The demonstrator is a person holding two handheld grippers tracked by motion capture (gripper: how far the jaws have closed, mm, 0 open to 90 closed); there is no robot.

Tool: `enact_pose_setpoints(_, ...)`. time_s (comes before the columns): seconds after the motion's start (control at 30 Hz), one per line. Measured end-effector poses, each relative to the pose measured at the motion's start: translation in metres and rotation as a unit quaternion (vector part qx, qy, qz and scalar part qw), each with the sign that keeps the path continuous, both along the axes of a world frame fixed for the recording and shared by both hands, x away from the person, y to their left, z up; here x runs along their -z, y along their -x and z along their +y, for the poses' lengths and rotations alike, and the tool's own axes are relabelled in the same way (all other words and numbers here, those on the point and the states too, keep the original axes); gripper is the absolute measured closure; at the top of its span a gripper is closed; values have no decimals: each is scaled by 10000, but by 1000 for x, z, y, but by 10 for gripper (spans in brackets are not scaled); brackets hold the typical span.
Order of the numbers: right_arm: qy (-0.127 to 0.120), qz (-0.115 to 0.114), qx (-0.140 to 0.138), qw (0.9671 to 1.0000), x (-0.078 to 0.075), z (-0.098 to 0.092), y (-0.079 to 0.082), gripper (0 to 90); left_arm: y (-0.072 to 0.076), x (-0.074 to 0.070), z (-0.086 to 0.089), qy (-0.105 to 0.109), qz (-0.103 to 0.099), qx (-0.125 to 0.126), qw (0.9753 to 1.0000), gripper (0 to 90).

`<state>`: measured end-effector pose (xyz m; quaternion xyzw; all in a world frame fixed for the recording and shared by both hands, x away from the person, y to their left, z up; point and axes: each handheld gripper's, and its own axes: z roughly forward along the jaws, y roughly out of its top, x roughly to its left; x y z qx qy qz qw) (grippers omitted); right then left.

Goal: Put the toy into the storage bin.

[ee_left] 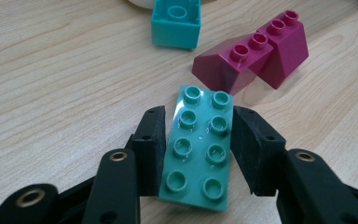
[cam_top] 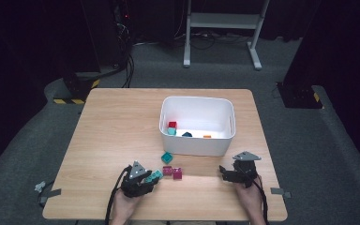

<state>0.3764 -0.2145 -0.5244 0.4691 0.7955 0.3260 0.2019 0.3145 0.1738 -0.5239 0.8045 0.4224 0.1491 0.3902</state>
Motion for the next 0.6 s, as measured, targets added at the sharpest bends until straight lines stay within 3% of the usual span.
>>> enact_pose_setpoints(0.43, -1, 2, 0, 10000, 0, 0, 0, 165, -1, -1, 1, -66, -14, -71, 10000, 585)
enact_pose_setpoints(0.6, -1, 0, 1, 10000, 0, 0, 0, 165, -2, -1, 2, 32, 49, -122, 9999, 587)
